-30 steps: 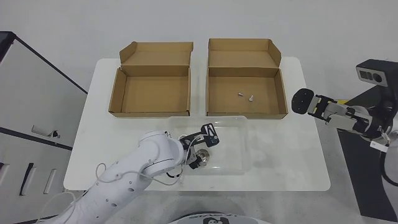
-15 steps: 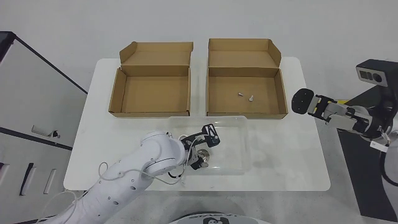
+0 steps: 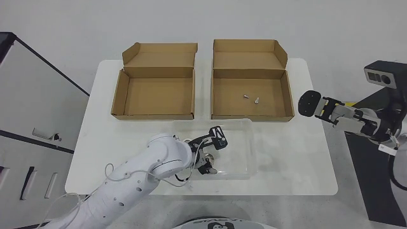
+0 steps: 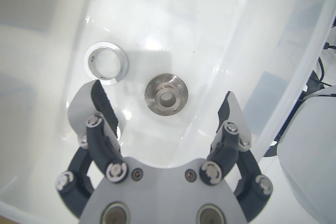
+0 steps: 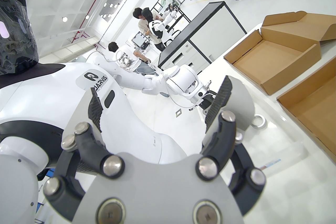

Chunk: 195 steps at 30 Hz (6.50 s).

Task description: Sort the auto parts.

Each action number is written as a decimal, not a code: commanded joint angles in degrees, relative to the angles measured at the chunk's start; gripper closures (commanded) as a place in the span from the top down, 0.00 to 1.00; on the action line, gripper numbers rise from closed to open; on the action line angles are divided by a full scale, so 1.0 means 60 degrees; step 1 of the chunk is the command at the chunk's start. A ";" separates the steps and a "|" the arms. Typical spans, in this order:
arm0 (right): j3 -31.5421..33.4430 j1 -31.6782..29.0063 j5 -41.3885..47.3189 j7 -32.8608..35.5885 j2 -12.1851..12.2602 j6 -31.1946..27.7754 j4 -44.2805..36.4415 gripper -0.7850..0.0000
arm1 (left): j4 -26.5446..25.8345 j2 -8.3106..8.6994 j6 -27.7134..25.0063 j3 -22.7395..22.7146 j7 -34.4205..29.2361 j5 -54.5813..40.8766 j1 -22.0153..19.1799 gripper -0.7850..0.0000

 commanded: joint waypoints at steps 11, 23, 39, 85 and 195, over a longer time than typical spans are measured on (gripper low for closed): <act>0.0000 0.0000 0.0000 -0.0001 0.0000 0.0000 0.0000 1.00 | -0.0001 0.0000 -0.0002 0.0000 -0.0001 0.0000 0.0000 1.00; 0.0000 0.0000 0.0000 -0.0001 0.0000 0.0000 0.0000 1.00 | -0.0137 -0.0014 0.0021 0.0093 -0.0030 -0.0034 -0.0004 1.00; 0.0000 0.0000 0.0000 -0.0001 0.0000 0.0000 0.0000 1.00 | -0.0065 -0.0452 0.0925 0.1112 -0.2296 -0.1598 -0.1603 1.00; 0.0000 0.0000 0.0000 -0.0001 0.0000 0.0000 0.0000 1.00 | 0.1314 -0.1055 0.1688 0.2770 -0.3106 -0.0675 -0.2777 0.47; 0.0000 0.0000 0.0000 -0.0001 0.0000 0.0000 0.0000 1.00 | -0.3355 0.1075 -0.1591 -0.4415 0.0113 -0.4415 0.1650 0.00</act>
